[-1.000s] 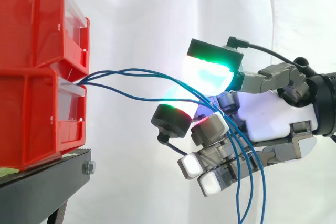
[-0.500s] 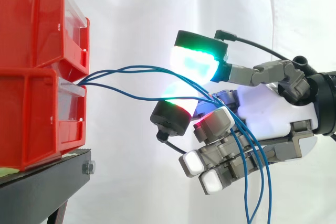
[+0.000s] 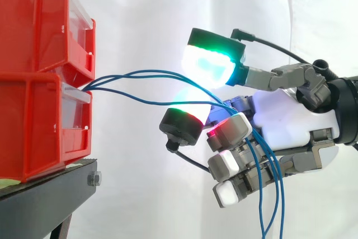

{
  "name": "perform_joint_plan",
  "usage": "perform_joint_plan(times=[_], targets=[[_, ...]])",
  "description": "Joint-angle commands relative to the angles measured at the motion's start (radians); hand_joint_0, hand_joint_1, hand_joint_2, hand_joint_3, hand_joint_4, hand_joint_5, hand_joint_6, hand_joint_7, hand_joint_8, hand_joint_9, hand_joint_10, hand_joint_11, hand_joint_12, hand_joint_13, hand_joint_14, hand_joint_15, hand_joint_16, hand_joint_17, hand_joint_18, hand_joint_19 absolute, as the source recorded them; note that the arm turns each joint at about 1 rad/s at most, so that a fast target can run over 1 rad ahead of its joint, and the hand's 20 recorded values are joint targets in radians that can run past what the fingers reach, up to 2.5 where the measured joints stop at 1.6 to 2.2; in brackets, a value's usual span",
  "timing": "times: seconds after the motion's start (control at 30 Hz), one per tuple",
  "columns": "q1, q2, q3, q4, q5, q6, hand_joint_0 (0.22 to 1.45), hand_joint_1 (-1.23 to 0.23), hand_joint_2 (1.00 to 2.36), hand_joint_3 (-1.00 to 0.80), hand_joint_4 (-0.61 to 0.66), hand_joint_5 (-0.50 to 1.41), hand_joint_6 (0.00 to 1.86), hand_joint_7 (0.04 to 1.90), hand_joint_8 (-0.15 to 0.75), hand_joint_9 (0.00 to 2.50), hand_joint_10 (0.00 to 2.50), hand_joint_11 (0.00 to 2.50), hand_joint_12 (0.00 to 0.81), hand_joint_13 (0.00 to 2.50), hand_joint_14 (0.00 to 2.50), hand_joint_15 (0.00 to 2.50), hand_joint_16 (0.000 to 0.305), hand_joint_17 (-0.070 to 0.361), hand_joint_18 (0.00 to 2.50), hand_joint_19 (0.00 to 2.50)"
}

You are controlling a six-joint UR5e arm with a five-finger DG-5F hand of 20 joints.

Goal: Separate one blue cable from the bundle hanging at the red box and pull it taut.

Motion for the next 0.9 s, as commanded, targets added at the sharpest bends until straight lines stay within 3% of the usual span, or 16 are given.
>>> perform_joint_plan(times=[0.0,0.2,0.37,0.53,0.73,0.87], targets=[[0.000,0.000,0.000,0.001,0.000,0.000,0.67,-0.71,1.01,-0.42,0.05,-0.21,0.93,0.93,0.321,1.14,0.01,1.21,0.354,1.03,0.03,0.76,0.055,0.123,0.73,0.59],[0.000,0.000,0.000,0.001,0.000,-0.001,0.77,-0.83,1.01,-0.40,0.01,-0.23,0.95,0.97,0.303,1.05,0.01,1.18,0.348,0.98,0.03,0.74,0.053,0.119,0.71,0.57],[0.000,0.000,0.000,0.001,0.000,0.000,0.81,-0.84,1.00,-0.49,-0.03,-0.23,0.95,0.89,0.291,1.08,0.01,1.19,0.342,0.97,0.02,0.73,0.051,0.115,0.71,0.57],[0.000,0.000,0.000,0.000,0.000,0.000,0.81,-0.86,1.00,-0.50,-0.06,-0.21,0.94,0.94,0.295,1.11,0.01,1.20,0.339,0.97,0.02,0.72,0.050,0.112,0.73,0.54],[0.000,0.000,0.000,0.000,0.000,0.000,0.68,-0.89,1.00,-0.50,-0.06,-0.19,0.94,0.98,0.305,1.18,0.02,1.22,0.341,1.00,0.03,0.73,0.048,0.109,0.75,0.57],[0.000,0.000,0.000,0.000,0.000,0.000,0.54,-0.76,1.00,-0.50,-0.02,-0.18,0.93,0.97,0.330,1.23,0.01,1.23,0.365,1.03,0.02,0.74,0.052,0.117,0.77,0.61]])
